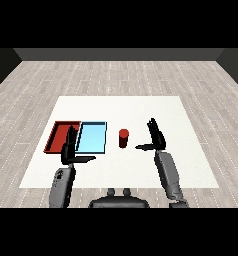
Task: Pick the red can and put it in the red box
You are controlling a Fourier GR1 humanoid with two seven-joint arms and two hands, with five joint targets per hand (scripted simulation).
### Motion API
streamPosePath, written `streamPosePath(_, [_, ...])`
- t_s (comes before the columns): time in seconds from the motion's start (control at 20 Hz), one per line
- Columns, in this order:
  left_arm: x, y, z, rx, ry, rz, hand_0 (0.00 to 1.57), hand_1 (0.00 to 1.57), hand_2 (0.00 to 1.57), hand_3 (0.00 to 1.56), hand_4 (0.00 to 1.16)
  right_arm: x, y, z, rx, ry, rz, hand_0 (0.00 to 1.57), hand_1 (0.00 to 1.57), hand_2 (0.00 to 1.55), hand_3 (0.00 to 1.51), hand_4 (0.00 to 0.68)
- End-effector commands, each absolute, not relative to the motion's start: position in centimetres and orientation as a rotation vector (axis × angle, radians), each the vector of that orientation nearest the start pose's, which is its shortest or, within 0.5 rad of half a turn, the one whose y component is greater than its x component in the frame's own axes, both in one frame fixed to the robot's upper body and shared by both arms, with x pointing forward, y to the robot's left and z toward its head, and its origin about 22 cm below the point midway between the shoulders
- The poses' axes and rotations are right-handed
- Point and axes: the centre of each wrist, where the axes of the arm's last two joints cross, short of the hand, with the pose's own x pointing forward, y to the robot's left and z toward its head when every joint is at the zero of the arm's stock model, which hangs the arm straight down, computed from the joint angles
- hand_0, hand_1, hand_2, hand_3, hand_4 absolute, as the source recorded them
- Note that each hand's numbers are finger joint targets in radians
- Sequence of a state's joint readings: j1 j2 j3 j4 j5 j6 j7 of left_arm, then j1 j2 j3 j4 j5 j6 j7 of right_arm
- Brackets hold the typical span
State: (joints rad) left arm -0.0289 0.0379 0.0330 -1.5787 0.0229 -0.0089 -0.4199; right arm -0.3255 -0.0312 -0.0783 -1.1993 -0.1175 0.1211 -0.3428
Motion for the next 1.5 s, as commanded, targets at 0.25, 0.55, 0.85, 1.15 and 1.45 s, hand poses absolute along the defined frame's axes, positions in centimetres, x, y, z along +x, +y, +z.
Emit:
streamPosePath(0.25, [25.8,25.5,2.9,0.029,-2.026,0.005,0.00,0.00,0.00,0.00,0.00,34.1,-18.9,-2.4,0.288,-1.803,-0.009,0.00,0.00,0.00,0.00,0.000])
streamPosePath(0.55, [26.0,27.3,1.4,0.010,-2.035,0.016,0.00,0.00,0.00,0.00,0.00,33.7,-17.6,-3.7,0.300,-1.791,-0.016,0.00,0.00,0.00,0.00,0.000])
streamPosePath(0.85, [24.7,25.1,0.0,-0.028,-2.029,0.026,0.00,0.00,0.00,0.00,0.00,31.7,-15.1,-4.6,0.335,-1.775,-0.012,0.00,0.00,0.00,0.00,0.000])
streamPosePath(1.15, [25.1,24.2,0.7,-0.004,-2.020,0.030,0.00,0.00,0.00,0.00,0.00,33.3,-14.1,-5.3,0.301,-1.768,-0.002,0.00,0.00,0.00,0.00,0.000])
streamPosePath(1.45, [24.4,25.9,-0.5,-0.026,-2.028,0.015,0.00,0.00,0.00,0.00,0.00,33.4,-14.9,-6.9,0.335,-1.743,-0.050,0.00,0.00,0.00,0.00,0.000])
